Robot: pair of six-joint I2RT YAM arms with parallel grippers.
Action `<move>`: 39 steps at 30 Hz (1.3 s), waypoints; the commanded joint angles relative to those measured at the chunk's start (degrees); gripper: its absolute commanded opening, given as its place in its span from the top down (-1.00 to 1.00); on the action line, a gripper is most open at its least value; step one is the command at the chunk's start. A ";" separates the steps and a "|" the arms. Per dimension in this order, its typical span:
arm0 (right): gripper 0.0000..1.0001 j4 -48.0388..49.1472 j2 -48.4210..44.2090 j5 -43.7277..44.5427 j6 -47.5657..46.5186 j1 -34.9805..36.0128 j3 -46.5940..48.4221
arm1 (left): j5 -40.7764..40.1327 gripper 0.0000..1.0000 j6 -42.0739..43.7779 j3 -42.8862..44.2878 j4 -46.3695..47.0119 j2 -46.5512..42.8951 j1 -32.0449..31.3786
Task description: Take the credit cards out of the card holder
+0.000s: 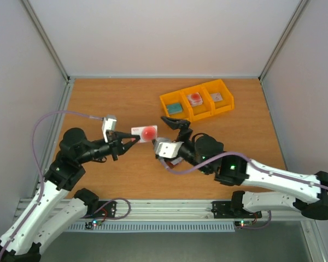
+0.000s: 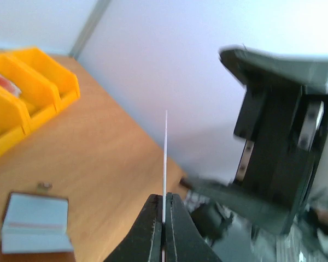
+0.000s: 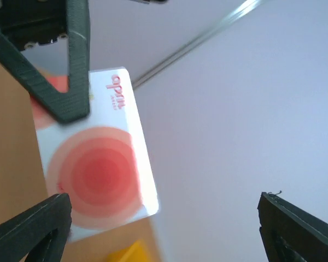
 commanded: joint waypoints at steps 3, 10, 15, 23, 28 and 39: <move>-0.84 54.40 10.93 1.08 -41.64 0.39 -3.68 | -10.62 1.00 -25.20 -0.88 20.26 -2.26 5.85; -0.67 54.14 16.95 -2.96 -51.71 0.34 -0.50 | -13.71 0.99 -34.93 0.74 17.40 -3.61 9.01; -0.22 55.51 20.42 -1.52 -57.17 0.39 0.54 | -14.49 0.99 -36.75 -0.27 15.76 -3.54 9.07; -0.23 49.69 19.86 -1.82 -58.92 0.39 0.40 | -13.83 0.99 -36.45 -0.24 17.32 -3.32 9.07; -0.23 45.75 18.99 -1.98 -59.65 0.39 -0.70 | -13.20 1.00 -36.40 -0.53 18.89 -3.02 9.07; 0.00 47.68 23.90 -2.31 -60.72 -1.43 3.67 | -12.70 0.99 -36.49 -0.89 18.54 -2.84 9.07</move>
